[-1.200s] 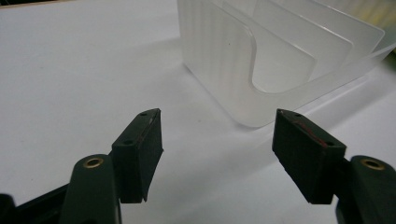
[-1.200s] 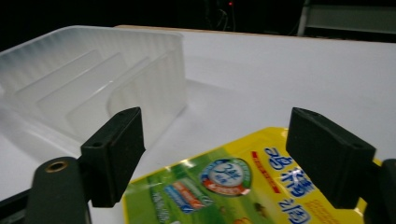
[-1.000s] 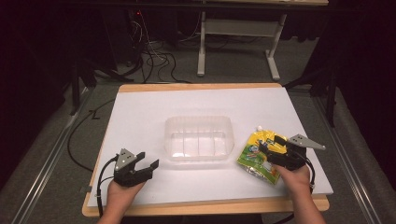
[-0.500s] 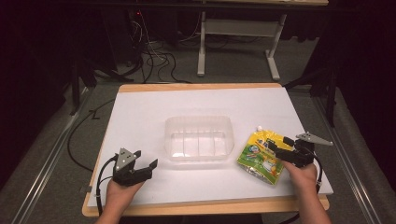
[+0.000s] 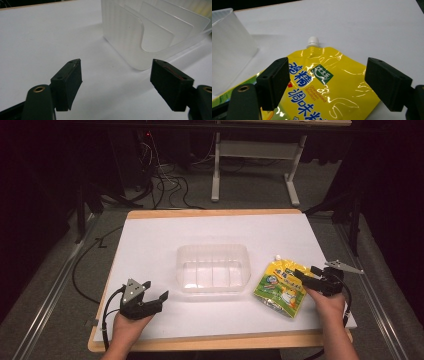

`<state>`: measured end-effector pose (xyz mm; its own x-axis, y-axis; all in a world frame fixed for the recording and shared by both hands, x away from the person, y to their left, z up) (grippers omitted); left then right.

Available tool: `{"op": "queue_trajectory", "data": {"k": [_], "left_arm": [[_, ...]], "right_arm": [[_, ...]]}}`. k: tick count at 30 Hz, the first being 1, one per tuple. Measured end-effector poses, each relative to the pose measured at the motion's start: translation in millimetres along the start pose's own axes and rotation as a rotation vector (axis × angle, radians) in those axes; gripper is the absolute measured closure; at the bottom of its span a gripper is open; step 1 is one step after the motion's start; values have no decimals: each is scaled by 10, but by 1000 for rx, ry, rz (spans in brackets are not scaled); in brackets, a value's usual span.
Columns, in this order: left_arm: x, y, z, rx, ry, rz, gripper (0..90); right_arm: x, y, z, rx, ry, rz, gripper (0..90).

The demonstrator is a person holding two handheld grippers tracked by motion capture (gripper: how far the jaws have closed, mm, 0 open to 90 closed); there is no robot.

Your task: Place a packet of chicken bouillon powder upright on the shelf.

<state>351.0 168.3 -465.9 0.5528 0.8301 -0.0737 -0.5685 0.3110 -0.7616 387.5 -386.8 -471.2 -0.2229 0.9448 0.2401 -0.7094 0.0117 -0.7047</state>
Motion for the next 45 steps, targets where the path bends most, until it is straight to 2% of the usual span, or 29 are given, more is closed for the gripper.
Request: {"op": "queue_trajectory", "data": {"k": [2, 4, 12, 19, 26, 32, 35, 41, 45], "left_arm": [[-6, 3, -1, 1, 6, 1, 259], [-10, 6, 0, 5, 6, -3, 259], [3, 8, 3, 1, 11, 2, 260], [39, 14, -1, 4, 15, 9, 260], [28, 19, 2, 1, 26, 11, 260], [20, 22, -29, 9, 36, 8, 260], [14, 24, -32, 11, 40, 7, 260], [13, 26, -35, 10, 45, 13, 260], [6, 17, -32, 5, 44, 10, 260]], "right_arm": [[-53, -7, -18, 5, 2, -14, 195], [-106, -13, -37, 15, -3, -50, 198], [-278, -53, -42, 12, 17, -104, 250], [-404, -2, -111, 42, -15, -178, 309], [-425, 27, -161, 77, -62, -227, 346], [-423, 40, -167, 84, -104, -252, 394], [-438, 45, -112, 40, -155, -258, 452], [-358, 26, -20, -9, -201, -221, 522], [-316, 24, 9, -11, -219, -211, 530]]}}
Point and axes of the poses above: each handheld gripper's, and its own axes: z roughly backward along the jaws, y roughly out of its underside, x roughly to its left, the point moved 3 cm from there along -z, roughly forward along the jaws, and after that the axes turned 11 degrees about x, right-handed, at the moved point
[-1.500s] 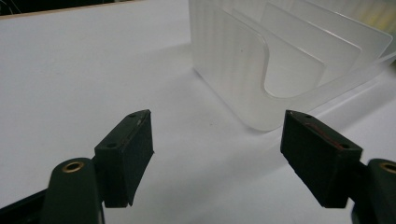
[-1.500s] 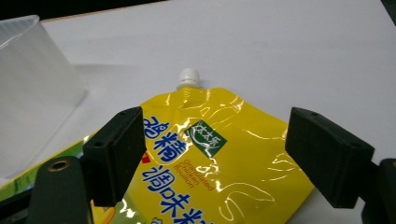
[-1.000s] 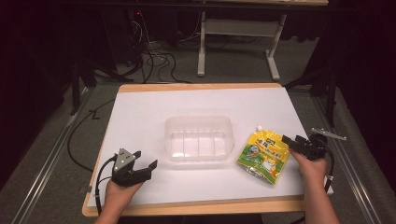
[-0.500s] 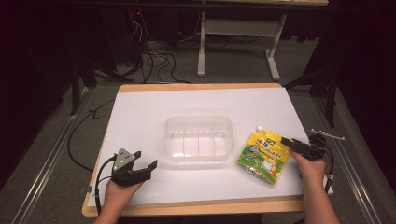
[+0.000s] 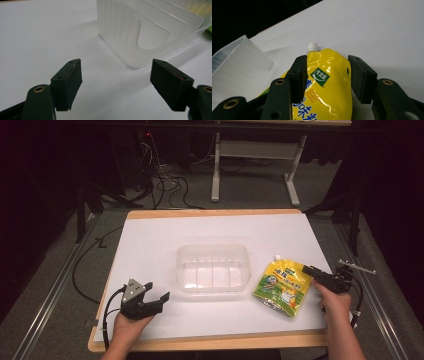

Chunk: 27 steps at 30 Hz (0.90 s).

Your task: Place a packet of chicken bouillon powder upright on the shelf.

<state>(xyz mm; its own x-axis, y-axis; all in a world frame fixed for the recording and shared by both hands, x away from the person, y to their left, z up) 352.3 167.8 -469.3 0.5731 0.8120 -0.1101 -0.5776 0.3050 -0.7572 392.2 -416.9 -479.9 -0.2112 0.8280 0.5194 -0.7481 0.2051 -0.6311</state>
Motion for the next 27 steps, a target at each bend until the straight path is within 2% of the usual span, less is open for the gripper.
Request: {"op": "queue_trajectory", "data": {"k": [10, 13, 14, 16, 21, 27], "left_arm": [[-23, 0, 2, 2, 8, -10, 260], [-24, 3, 2, 3, 8, -9, 260], [-26, 5, 1, 4, 10, -7, 260], [-31, 4, 1, 4, 14, -9, 261], [-20, -4, 19, -2, 13, -13, 262], [-6, -7, 25, -2, 7, -16, 263]], "right_arm": [[-104, 52, -100, 67, 54, -47, 509], [-115, 62, -146, 118, 72, -67, 494], [-108, 64, -160, 128, 80, -69, 498], [-95, 63, -178, 131, 87, -42, 507], [-87, 67, -174, 145, 64, -35, 613], [-98, 67, -190, 171, 78, -38, 683]]}}
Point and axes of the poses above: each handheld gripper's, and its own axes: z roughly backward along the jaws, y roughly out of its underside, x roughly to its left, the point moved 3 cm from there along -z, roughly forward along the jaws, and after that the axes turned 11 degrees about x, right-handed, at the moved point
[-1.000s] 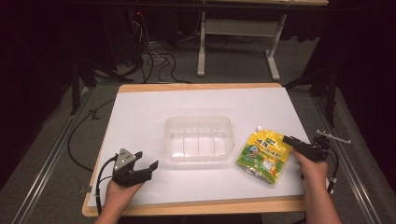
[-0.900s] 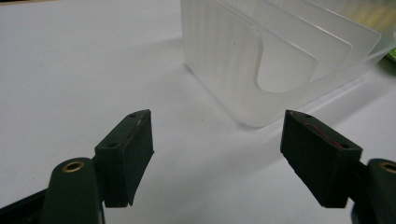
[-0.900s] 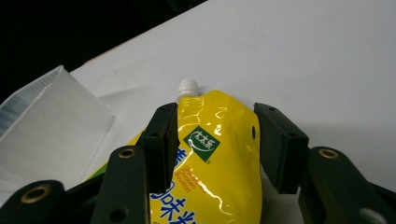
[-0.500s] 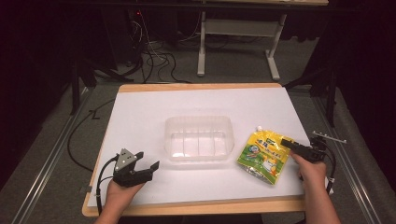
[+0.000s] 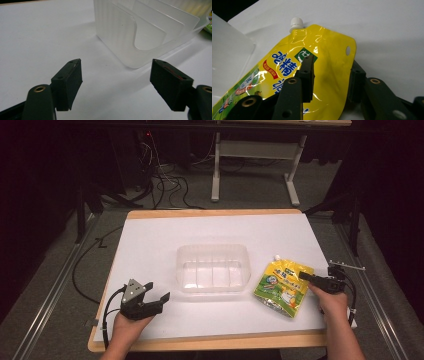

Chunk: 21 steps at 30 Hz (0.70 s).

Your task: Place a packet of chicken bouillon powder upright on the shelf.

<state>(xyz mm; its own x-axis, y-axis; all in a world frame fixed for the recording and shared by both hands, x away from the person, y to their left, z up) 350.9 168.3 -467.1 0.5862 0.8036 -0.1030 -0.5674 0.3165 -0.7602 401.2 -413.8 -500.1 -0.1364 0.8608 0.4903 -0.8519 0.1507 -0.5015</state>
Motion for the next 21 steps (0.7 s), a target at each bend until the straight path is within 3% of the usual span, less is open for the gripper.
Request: {"op": "queue_trajectory", "data": {"k": [4, 9, 21], "left_arm": [[-15, 4, 10, -3, 3, 0, 263], [-40, -13, 30, -26, -6, -15, 291], [-62, -34, -2, -35, 2, -23, 291]], "right_arm": [[3, 2, 3, 1, 17, 2, 761], [72, 0, 71, -54, 24, 57, 899], [400, 1, 433, -210, -1, 162, 900]]}}
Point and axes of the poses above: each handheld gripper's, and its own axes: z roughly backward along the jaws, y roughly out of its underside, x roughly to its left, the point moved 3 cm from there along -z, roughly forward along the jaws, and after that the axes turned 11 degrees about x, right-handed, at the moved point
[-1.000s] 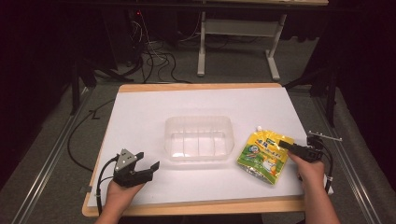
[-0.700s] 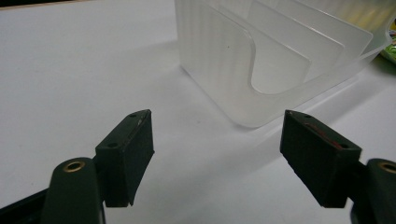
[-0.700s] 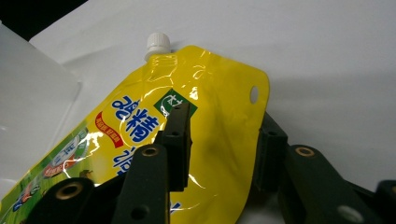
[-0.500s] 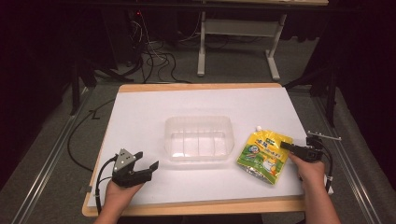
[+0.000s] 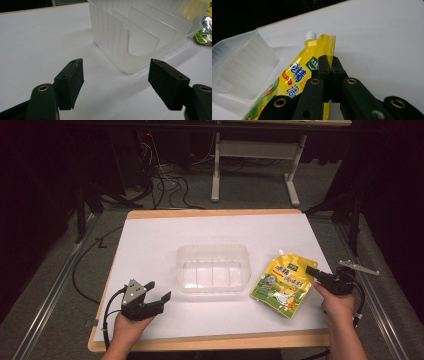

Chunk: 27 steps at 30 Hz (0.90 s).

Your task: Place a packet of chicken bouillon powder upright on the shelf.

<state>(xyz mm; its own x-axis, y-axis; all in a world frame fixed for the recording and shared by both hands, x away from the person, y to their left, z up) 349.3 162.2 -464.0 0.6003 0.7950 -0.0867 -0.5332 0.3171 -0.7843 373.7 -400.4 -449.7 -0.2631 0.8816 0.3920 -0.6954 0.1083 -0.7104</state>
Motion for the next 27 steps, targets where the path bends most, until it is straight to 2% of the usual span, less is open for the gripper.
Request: {"op": "queue_trajectory", "data": {"k": [6, 15, 21, 27], "left_arm": [[-20, -17, -5, -13, -2, -10, 292], [12, -13, 64, -44, -12, 13, 316], [40, 51, 160, -51, -31, 23, 323], [92, 69, 225, -64, -46, 47, 342]], "right_arm": [[234, -117, 116, -66, -21, 48, 900], [605, -294, 330, -176, -48, 141, 900], [736, -440, 397, -236, 12, 231, 900], [717, -481, 423, -280, 115, 268, 900]]}}
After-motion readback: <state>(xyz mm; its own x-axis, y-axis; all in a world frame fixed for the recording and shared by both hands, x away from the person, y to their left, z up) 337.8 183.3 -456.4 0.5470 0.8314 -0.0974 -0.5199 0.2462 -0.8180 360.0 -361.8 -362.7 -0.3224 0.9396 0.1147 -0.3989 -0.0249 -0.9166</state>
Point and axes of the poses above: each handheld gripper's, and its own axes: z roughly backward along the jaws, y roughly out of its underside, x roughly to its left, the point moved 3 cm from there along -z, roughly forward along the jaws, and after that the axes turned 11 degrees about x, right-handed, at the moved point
